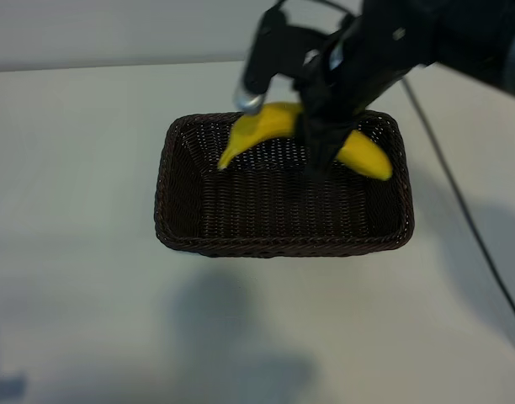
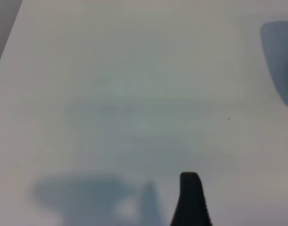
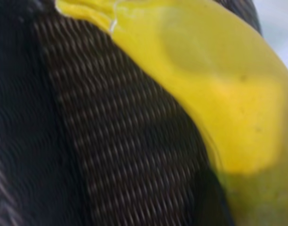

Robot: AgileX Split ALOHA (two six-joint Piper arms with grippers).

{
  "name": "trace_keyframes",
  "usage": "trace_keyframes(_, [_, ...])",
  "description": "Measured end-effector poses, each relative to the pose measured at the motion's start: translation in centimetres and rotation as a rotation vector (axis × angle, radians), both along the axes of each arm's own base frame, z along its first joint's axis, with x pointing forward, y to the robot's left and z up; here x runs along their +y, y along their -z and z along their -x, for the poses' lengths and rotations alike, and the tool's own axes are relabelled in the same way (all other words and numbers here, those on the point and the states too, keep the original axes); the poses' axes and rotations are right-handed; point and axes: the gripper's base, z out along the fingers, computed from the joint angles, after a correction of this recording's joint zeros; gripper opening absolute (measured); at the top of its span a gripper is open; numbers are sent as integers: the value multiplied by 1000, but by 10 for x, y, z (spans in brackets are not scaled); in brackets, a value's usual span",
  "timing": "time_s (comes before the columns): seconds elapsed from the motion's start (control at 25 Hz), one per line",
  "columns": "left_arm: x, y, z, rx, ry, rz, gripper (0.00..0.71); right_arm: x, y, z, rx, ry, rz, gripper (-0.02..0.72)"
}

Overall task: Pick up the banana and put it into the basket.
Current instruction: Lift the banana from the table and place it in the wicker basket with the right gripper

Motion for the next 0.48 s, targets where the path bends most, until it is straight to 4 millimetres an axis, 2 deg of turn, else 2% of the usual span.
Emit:
trace_keyframes(0.32, [0,0,0,0,0,0,558,17,53,-13,51,-17,44,427])
trace_keyframes(0.48, [0,0,0,0,0,0,558,19,65,-15,74,-13,54,427])
